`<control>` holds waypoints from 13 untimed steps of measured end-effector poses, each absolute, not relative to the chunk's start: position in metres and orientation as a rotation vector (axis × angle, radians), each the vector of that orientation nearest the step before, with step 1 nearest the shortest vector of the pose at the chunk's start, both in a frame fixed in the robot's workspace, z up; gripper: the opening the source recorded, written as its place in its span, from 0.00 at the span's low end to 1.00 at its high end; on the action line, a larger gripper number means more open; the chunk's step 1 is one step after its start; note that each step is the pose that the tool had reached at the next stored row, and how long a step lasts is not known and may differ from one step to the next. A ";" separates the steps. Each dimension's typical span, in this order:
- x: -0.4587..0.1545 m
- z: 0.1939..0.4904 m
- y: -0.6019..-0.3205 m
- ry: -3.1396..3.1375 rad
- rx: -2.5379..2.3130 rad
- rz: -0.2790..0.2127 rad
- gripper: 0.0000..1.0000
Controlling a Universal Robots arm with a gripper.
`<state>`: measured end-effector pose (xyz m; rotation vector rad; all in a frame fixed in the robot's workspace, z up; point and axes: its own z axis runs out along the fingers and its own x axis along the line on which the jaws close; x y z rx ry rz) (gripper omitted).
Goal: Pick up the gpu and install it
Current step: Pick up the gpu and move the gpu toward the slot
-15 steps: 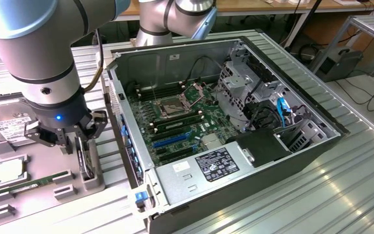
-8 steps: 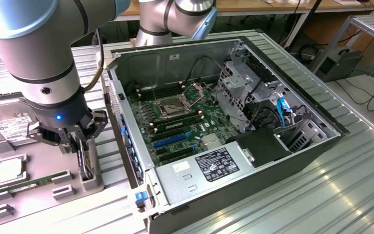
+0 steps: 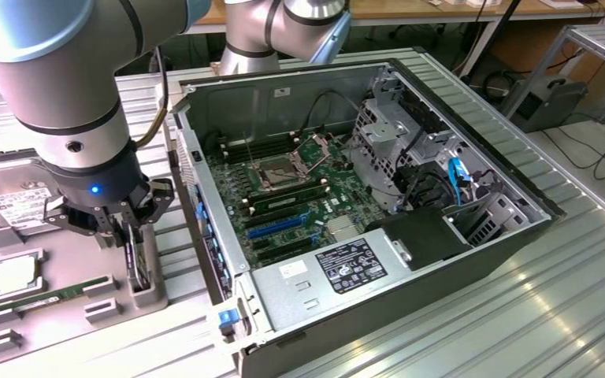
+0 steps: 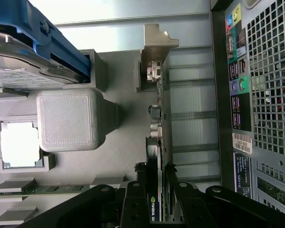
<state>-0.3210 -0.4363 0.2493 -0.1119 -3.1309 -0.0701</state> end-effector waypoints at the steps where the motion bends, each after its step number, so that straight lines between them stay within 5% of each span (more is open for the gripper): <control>1: -0.321 0.249 -0.436 -3.131 -0.112 -0.070 0.26; 13: -0.321 0.264 -0.436 -3.132 -0.077 -0.079 0.26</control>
